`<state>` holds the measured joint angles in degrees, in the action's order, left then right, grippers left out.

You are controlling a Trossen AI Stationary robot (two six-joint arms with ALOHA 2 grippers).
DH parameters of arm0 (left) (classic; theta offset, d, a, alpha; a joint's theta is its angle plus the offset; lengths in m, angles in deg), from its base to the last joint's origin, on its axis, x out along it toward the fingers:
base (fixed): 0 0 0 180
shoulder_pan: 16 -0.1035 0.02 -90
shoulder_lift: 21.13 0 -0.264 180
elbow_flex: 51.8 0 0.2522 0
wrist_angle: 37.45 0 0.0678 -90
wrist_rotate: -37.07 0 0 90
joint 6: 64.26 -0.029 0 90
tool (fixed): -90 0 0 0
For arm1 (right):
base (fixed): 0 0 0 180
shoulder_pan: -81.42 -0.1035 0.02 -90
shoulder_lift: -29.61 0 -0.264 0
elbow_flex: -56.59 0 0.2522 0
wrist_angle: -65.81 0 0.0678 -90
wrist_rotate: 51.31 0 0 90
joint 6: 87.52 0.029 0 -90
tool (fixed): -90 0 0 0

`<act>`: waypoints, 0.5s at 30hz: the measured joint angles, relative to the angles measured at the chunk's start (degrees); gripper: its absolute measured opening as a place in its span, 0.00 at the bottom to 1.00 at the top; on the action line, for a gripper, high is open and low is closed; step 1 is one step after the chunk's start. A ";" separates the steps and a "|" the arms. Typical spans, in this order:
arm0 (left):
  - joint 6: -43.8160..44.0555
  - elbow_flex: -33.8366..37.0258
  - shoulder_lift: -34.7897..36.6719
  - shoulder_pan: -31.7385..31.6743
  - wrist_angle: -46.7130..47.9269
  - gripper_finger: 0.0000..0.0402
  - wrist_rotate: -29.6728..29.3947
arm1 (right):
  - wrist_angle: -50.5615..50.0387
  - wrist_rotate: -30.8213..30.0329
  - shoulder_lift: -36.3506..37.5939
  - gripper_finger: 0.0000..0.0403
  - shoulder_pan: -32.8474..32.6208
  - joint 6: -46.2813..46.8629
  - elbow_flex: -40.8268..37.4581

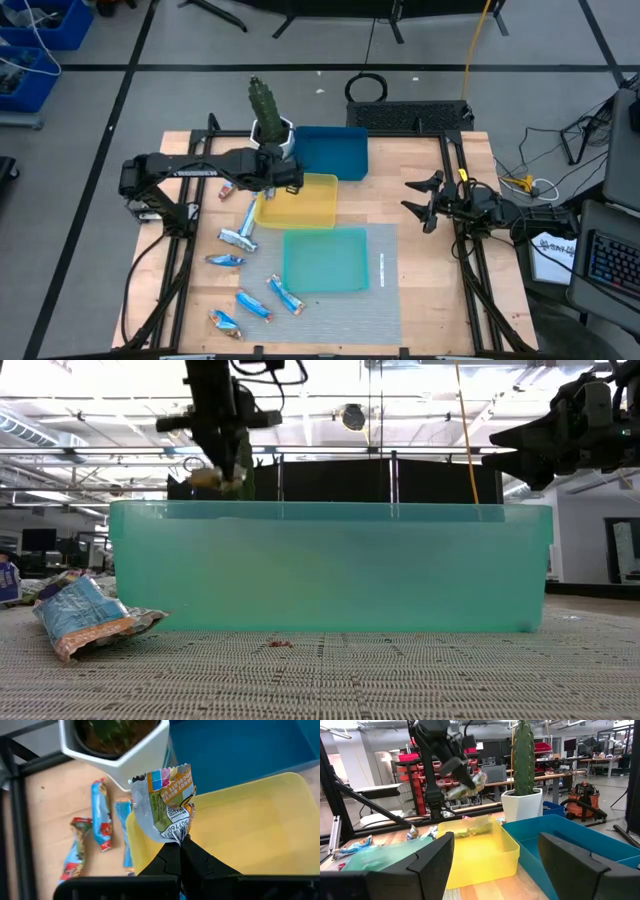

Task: Pick and place Granola Bars by type
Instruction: Put the yellow granola bar into the yellow bin

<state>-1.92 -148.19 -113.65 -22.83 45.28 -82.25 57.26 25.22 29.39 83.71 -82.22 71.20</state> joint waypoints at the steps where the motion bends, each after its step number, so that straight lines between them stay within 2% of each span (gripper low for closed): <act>1: 0.26 1.30 0.01 -0.14 -1.27 0.00 0.43 | 0.00 0.00 0.00 0.69 -0.02 0.00 0.01; 15: 3.24 15.87 0.01 -2.25 -14.28 0.00 7.17 | 0.11 0.02 0.00 0.69 -0.02 0.00 -0.01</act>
<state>1.31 -132.33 -113.64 -25.08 30.99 -75.09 57.37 25.24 29.39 83.68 -82.22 71.20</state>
